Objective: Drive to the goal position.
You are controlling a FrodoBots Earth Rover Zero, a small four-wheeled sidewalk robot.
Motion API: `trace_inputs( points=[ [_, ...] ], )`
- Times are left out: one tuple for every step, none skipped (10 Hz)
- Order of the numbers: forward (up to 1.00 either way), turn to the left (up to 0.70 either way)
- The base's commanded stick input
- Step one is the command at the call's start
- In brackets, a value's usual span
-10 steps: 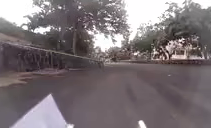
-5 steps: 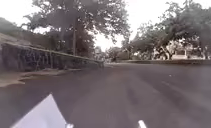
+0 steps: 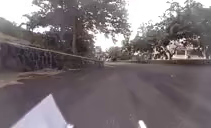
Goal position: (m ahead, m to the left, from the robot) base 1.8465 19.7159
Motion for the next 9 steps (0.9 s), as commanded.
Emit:
trace_inputs(
  points=[
    [0.2, -0.8],
    [0.2, -0.8],
    [0.2, -0.8],
    [0.2, 0.0],
    [0.2, 0.0],
    [0.2, 0.0],
    [0.2, 0.0],
    [0.2, 0.0],
    [0.2, 0.0]
  ],
)
